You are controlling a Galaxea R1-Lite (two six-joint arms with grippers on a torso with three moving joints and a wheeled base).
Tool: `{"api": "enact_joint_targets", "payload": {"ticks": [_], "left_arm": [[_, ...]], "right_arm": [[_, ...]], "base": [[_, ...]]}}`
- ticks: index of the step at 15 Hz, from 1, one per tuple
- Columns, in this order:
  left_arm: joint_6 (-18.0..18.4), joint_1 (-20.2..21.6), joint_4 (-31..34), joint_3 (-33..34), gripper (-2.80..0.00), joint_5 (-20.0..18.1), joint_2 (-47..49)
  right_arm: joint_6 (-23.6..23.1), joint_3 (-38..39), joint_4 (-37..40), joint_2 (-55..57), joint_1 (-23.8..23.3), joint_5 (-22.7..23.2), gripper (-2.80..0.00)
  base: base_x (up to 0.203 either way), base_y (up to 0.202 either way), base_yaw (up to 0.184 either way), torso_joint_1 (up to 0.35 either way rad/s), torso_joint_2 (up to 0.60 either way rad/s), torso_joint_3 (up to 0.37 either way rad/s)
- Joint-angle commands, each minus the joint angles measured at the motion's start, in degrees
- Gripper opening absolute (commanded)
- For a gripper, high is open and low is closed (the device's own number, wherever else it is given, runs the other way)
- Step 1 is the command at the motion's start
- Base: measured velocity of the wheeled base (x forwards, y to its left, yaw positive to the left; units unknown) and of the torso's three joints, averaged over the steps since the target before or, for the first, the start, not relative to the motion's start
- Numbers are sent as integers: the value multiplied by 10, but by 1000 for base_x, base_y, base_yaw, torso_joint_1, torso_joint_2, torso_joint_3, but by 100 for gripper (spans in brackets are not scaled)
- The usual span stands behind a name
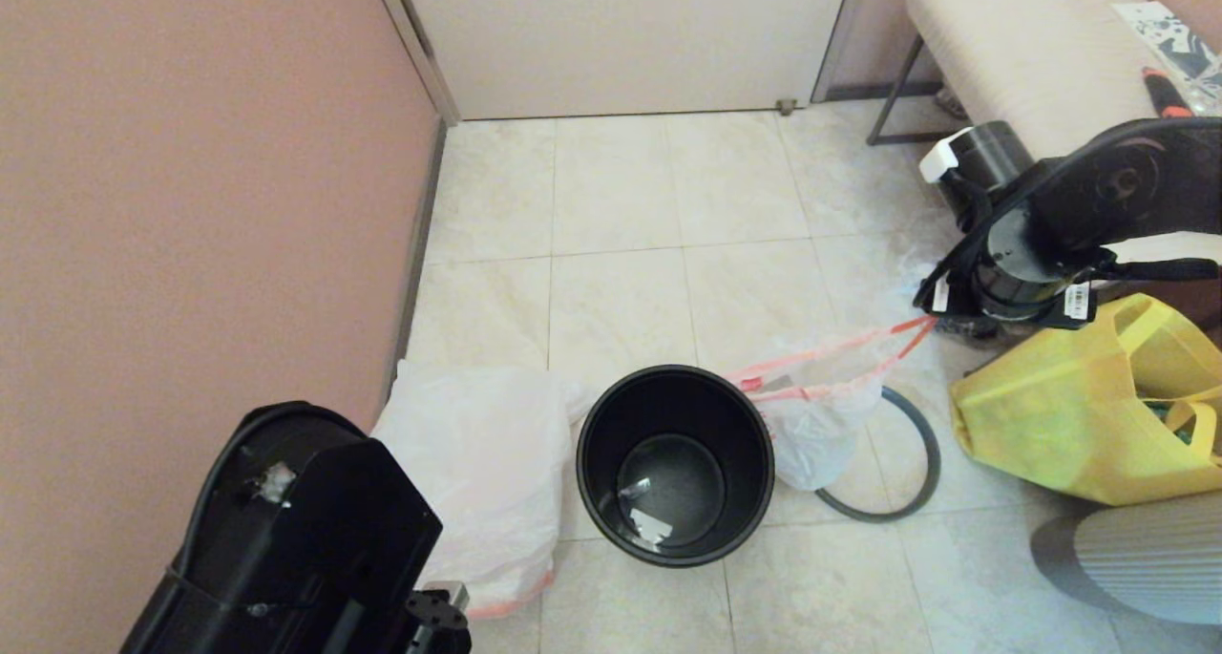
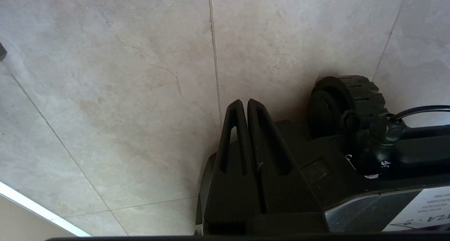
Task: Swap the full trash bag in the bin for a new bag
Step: Place the trash bag on the floor
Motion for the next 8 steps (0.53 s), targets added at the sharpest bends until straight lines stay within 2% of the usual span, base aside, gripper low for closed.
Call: {"api": "enact_joint_targets", "payload": {"ticks": [1,2,3,4,6,7,8], "left_arm": [[-1,0,-5,19,-280,1,1],[-1,0,-5,19,-280,1,1],[-1,0,-5,19,-280,1,1],[-1,0,-5,19,-280,1,1],[-1,0,-5,19,-280,1,1],[-1,0,-5,19,-280,2,1],[-1,0,-5,20,-280,1,0]], "right_arm": [[4,-2,3,-12,4,0,0],[11,-7,2,-22,7,24,0],[35,-14,3,-30,8,87,0],[77,-27,9,-40,7,171,0],[158,-60,42,-66,-18,382,0],[185,-68,63,-83,-33,451,0],[193,-73,93,-95,-45,479,0]], "base": [[0,0,0,0,0,0],[0,0,0,0,0,0],[0,0,0,0,0,0],[0,0,0,0,0,0],[0,0,0,0,0,0],[0,0,0,0,0,0],[0,0,0,0,0,0]]}}
